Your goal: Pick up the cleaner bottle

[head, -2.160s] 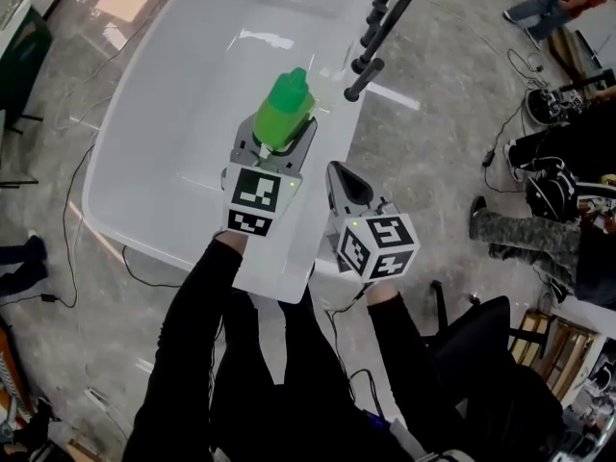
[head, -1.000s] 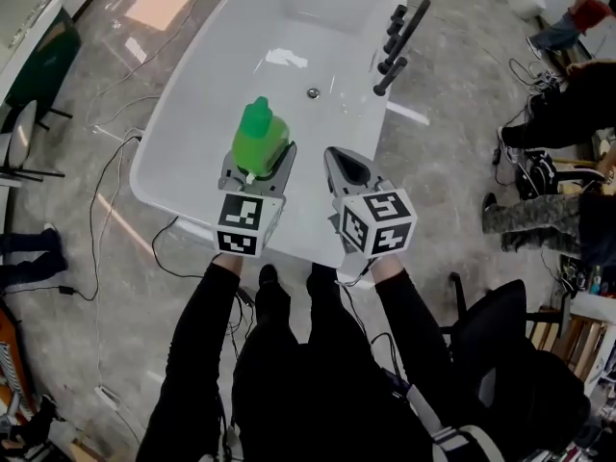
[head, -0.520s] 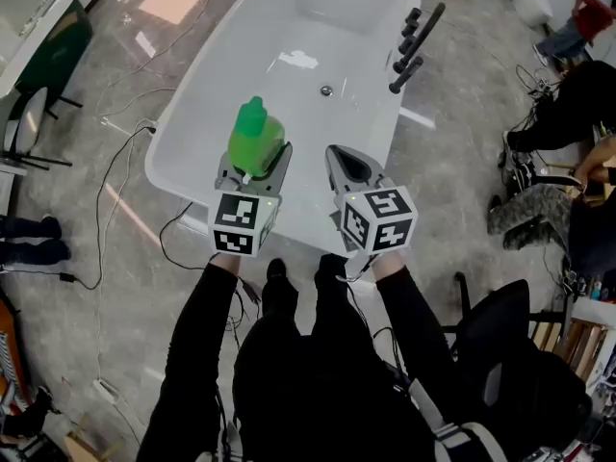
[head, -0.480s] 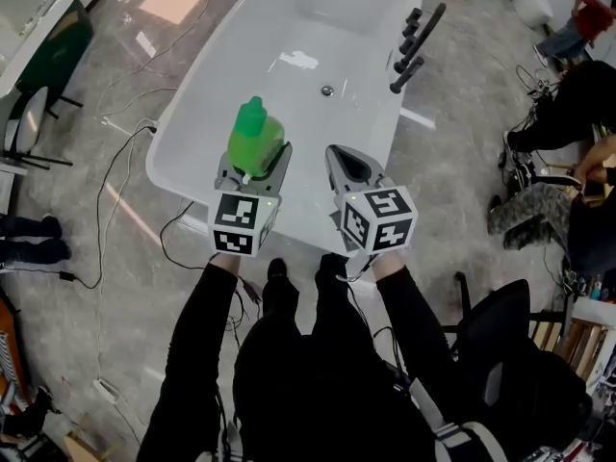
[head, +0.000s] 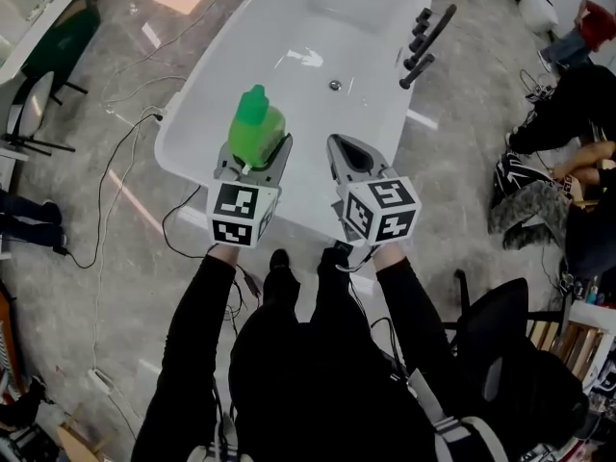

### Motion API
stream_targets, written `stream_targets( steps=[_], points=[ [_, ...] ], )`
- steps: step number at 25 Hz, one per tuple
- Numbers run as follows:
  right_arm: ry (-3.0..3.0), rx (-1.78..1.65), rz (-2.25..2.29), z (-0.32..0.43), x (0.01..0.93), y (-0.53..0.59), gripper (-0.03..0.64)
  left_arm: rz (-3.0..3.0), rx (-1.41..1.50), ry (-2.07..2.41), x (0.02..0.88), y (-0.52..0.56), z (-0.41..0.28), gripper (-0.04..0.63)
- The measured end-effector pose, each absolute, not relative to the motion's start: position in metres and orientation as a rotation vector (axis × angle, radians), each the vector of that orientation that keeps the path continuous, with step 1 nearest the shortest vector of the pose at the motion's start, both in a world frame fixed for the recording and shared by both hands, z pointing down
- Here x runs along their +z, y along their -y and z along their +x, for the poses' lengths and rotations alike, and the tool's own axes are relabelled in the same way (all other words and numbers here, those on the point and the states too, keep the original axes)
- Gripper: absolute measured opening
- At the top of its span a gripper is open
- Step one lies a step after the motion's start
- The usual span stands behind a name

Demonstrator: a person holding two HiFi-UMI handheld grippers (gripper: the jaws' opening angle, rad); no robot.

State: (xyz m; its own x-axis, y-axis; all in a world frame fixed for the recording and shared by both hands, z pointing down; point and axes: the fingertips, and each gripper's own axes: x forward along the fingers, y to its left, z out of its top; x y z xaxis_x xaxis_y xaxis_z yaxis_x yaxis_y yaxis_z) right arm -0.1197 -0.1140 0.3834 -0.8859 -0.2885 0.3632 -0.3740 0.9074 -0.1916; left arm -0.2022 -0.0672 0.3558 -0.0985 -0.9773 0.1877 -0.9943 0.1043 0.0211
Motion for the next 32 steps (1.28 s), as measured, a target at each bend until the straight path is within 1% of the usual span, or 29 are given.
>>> stream_targets(
  steps=[14, 32],
  points=[
    [2.743, 0.299, 0.441, -0.137, 0.383, 0.079, 0.002, 1.982, 0.163, 2.198, 0.362, 0.034, -0.214, 0.196],
    [2.733, 0.307, 0.450, -0.142, 0.389, 0.073, 0.002, 1.975, 0.158, 2.204, 0.362, 0.025, -0.227, 0.196]
  ],
)
